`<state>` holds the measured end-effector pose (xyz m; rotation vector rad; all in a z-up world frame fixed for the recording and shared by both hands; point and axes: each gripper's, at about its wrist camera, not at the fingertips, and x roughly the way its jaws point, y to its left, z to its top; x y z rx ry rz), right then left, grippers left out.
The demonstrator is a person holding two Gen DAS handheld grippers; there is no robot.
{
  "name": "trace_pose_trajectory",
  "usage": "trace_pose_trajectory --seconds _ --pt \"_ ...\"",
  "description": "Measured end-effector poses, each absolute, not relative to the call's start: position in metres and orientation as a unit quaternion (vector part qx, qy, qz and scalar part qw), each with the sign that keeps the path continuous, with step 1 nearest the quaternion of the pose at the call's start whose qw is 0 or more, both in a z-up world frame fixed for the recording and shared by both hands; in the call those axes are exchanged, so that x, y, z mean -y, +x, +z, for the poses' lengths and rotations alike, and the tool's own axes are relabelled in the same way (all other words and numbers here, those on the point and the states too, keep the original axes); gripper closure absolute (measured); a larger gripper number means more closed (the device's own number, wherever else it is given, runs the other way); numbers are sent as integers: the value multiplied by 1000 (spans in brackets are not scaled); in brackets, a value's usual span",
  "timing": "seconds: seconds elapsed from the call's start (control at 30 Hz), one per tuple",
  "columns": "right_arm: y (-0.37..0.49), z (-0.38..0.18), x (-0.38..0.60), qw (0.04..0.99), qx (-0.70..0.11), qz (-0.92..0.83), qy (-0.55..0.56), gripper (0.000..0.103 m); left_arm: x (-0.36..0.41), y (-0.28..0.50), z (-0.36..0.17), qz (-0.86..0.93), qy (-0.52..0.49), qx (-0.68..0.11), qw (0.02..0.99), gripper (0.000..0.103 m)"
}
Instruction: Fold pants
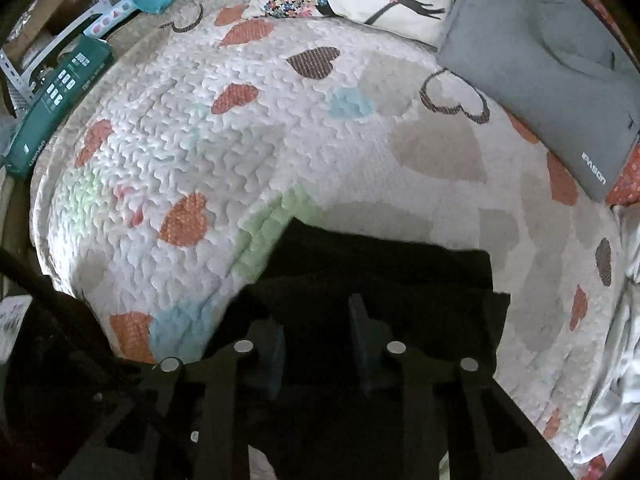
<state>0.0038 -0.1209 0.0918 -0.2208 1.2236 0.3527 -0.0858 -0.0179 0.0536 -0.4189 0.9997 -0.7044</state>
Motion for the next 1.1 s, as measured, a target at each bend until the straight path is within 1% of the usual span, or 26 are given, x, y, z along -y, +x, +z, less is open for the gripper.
trace_pose_trajectory --seconds 0.1,0.2,0.27,0.33,0.37,0.4,0.43,0.47,0.53,0.67,0.77,0.83,0.87,0.9,1.0,1.1 --pt "14 93 109 794 -577 167 -95 84 6 -84 56 -326 -212 -456 801 100" --pt "29 75 97 779 -599 167 -77 84 -1 -82 50 -316 -220 -466 797 100" --pt "36 58 94 767 -618 166 -53 79 -4 -80 43 -309 -226 -478 790 100" --pt "41 47 96 759 -627 172 -20 69 -6 -80 40 -304 -230 -483 788 100" --pt "43 45 98 757 -629 175 -2 66 -7 -81 41 -301 -227 -482 791 100" --pt "45 44 100 756 -629 179 15 58 -9 -82 42 -299 -224 -480 793 100" --pt "47 43 103 751 -631 188 39 43 -10 -83 43 -300 -224 -479 794 100" --pt "48 44 105 744 -633 204 61 39 -12 -83 45 -303 -225 -478 793 100" --pt "49 59 113 745 -622 223 87 38 -16 -86 47 -305 -226 -475 794 100" --pt "44 126 167 789 -535 253 165 38 -32 -97 65 -307 -227 -454 805 100" --pt "36 156 216 830 -497 200 157 38 -39 -97 90 -307 -231 -430 817 99" --pt "30 156 243 840 -488 173 164 38 -35 -88 99 -307 -231 -422 821 83" --pt "27 148 257 833 -493 169 188 38 -30 -81 102 -304 -229 -422 823 65" --pt "26 138 268 821 -499 172 218 38 -22 -71 104 -294 -222 -426 827 54" --pt "22 97 288 784 -502 194 309 38 6 -43 101 -283 -192 -442 829 54" --pt "25 62 302 760 -502 190 366 38 26 -11 81 -270 -185 -474 817 54"
